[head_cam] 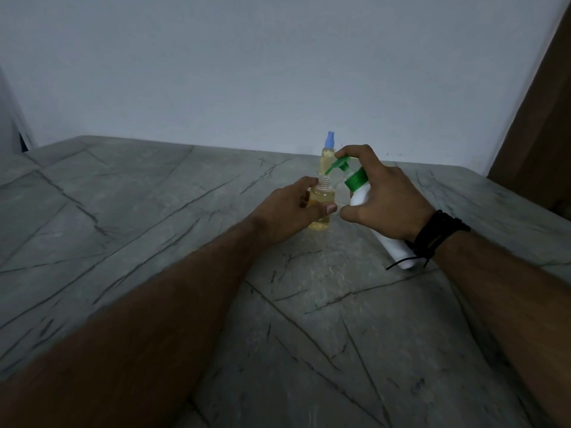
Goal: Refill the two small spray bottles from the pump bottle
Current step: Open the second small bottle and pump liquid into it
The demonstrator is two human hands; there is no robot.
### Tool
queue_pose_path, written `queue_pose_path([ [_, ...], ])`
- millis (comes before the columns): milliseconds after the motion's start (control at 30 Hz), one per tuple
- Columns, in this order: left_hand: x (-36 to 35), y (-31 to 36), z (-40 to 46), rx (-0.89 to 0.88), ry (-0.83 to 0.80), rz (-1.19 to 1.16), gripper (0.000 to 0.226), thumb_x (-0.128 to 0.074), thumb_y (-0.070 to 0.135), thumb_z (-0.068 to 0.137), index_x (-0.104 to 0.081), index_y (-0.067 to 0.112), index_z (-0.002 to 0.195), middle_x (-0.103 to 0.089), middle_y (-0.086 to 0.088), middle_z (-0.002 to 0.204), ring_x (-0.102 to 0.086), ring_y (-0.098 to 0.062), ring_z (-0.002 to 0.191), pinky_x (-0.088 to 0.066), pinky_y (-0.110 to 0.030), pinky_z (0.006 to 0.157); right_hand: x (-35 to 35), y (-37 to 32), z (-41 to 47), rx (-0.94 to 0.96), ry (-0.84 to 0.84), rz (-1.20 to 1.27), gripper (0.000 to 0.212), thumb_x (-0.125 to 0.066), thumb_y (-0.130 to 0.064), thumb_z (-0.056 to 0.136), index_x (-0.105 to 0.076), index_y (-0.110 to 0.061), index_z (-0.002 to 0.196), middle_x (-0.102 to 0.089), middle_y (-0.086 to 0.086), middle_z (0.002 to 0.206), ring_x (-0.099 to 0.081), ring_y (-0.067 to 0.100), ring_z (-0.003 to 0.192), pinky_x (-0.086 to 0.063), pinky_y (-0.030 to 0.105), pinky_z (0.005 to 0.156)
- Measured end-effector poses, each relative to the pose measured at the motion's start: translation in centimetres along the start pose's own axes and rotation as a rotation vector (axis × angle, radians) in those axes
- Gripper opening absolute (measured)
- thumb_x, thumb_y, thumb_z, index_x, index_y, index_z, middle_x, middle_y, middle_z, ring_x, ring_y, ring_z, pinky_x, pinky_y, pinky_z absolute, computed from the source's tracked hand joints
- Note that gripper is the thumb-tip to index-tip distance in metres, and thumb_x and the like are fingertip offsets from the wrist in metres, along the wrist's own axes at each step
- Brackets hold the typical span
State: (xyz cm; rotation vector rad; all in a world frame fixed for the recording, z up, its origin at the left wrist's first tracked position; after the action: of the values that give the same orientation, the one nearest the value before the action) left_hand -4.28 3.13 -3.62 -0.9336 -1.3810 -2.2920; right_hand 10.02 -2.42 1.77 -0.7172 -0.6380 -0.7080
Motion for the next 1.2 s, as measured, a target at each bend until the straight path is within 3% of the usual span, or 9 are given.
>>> queue_pose_path([
  [367, -0.2, -0.18, 0.27, -0.004, -0.007, 0.02, 0.063, -0.06, 0.058, 0.086, -0.043, 0.029, 0.139, -0.06, 0.004, 0.129, -0.058, -0.013, 0.112, -0.046, -0.027, 0.09, -0.06, 0.15, 0.07, -0.006, -0.004, 0.002, 0.075, -0.079, -0.021, 0.066, -0.041, -0.033, 0.131, -0.061, -0.012, 0.081, -0.06, 0.011, 0.067, -0.047, 0.028, 0.062],
  [500, -0.2, -0.17, 0.23, -0.006, -0.01, 0.009, 0.064, -0.06, 0.057, 0.086, -0.043, 0.027, 0.139, -0.06, 0.004, 0.129, -0.059, -0.014, 0.113, -0.047, -0.029, 0.093, -0.11, 0.0, 0.05, 0.004, -0.011, 0.001, 0.074, -0.078, -0.021, 0.067, -0.041, -0.032, 0.13, -0.063, -0.006, 0.078, -0.061, 0.015, 0.066, -0.049, 0.03, 0.061],
  [667, -0.15, -0.19, 0.27, -0.005, -0.012, 0.015, 0.062, -0.06, 0.056, 0.086, -0.043, 0.027, 0.138, -0.06, 0.003, 0.129, -0.059, -0.013, 0.112, -0.044, -0.024, 0.088, -0.14, 0.05, 0.05, -0.007, -0.014, 0.011, 0.072, -0.078, -0.023, 0.066, -0.042, -0.03, 0.128, -0.06, -0.015, 0.078, -0.06, 0.008, 0.067, -0.043, 0.023, 0.06],
  [833, -0.22, -0.05, 0.21, -0.009, -0.026, -0.008, 0.062, -0.06, 0.055, 0.087, -0.043, 0.025, 0.139, -0.06, 0.003, 0.13, -0.059, -0.013, 0.113, -0.048, -0.032, 0.096, -0.07, 0.02, 0.02, 0.003, -0.009, 0.003, 0.075, -0.078, -0.019, 0.067, -0.042, -0.034, 0.131, -0.061, -0.011, 0.076, -0.058, 0.006, 0.064, -0.042, 0.019, 0.058],
  [933, -0.25, -0.01, 0.17, -0.001, -0.03, -0.011, 0.062, -0.06, 0.054, 0.087, -0.043, 0.026, 0.139, -0.06, 0.003, 0.131, -0.059, -0.014, 0.114, -0.048, -0.034, 0.098, -0.06, -0.01, 0.02, -0.001, -0.009, 0.002, 0.071, -0.078, -0.02, 0.066, -0.042, -0.032, 0.127, -0.063, -0.009, 0.079, -0.059, 0.008, 0.065, -0.047, 0.025, 0.06],
  [1067, -0.18, 0.06, 0.14, -0.008, -0.025, -0.005, 0.061, -0.06, 0.054, 0.087, -0.044, 0.026, 0.138, -0.06, 0.004, 0.129, -0.059, -0.013, 0.113, -0.048, -0.029, 0.094, -0.11, 0.05, 0.0, -0.001, -0.007, 0.009, 0.07, -0.078, -0.02, 0.066, -0.042, -0.031, 0.125, -0.065, -0.005, 0.083, -0.061, 0.012, 0.067, -0.05, 0.031, 0.062],
  [1200, -0.15, -0.01, 0.14, -0.007, -0.019, -0.005, 0.061, -0.061, 0.055, 0.086, -0.044, 0.027, 0.138, -0.061, 0.004, 0.128, -0.059, -0.012, 0.111, -0.046, -0.027, 0.091, -0.08, -0.09, 0.05, 0.007, -0.009, -0.003, 0.074, -0.078, -0.02, 0.067, -0.042, -0.034, 0.131, -0.061, -0.011, 0.076, -0.058, 0.008, 0.065, -0.043, 0.023, 0.059],
])
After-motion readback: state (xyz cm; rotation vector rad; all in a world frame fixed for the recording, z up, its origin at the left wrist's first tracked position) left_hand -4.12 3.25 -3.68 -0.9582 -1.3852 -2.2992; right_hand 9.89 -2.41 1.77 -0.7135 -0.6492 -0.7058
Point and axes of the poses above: each hand's wrist, its own z-axis towards the middle knuckle, its own x-axis out of the back of the hand, y = z × x, the point moved 7 cm from there along z, towards the middle knuckle
